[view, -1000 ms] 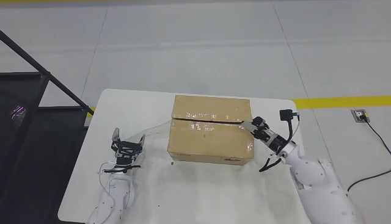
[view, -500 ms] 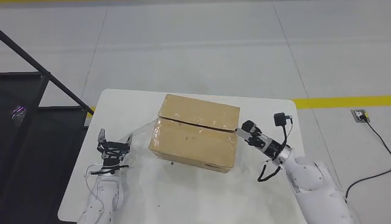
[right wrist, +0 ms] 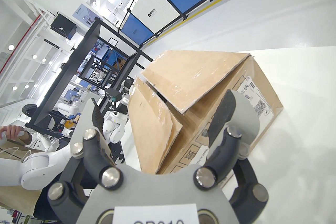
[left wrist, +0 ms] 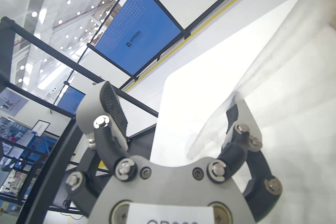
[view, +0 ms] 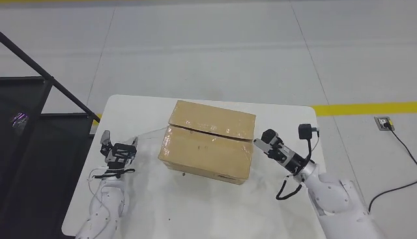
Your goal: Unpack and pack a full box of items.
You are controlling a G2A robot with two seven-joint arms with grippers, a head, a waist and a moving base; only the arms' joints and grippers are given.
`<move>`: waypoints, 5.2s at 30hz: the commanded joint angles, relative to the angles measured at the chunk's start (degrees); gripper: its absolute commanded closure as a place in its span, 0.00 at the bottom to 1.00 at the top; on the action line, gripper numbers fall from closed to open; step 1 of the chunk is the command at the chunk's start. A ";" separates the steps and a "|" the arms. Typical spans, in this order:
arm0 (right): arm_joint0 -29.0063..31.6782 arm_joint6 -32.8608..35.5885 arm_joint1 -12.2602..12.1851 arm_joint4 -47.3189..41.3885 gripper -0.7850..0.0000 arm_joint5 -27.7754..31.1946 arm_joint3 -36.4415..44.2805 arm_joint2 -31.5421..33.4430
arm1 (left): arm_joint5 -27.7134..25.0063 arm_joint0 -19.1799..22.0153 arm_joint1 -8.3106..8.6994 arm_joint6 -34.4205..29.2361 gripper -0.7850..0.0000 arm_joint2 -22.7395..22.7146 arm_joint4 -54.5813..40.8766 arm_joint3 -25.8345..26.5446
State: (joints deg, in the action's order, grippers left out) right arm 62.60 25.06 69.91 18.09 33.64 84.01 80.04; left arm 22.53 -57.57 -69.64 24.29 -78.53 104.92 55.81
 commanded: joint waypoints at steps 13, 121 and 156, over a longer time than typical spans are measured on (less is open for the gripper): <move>1.23 -1.06 -0.62 -1.03 0.00 1.43 -0.52 1.29 | -4.99 2.77 -1.03 0.67 0.00 3.62 1.74 -9.12; -16.28 -6.85 -4.66 -41.02 0.00 -15.73 -4.43 -23.33 | -52.36 -22.43 5.84 7.68 0.00 -10.65 -4.04 28.36; -39.85 -19.74 9.36 -39.31 0.00 0.12 -48.57 -33.84 | -48.06 -25.55 6.97 12.55 0.00 -12.95 -9.88 30.55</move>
State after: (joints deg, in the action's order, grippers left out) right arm 22.36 5.76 79.40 -21.85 31.69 34.69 45.69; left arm -26.24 -82.57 -62.69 36.03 -90.69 96.32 85.99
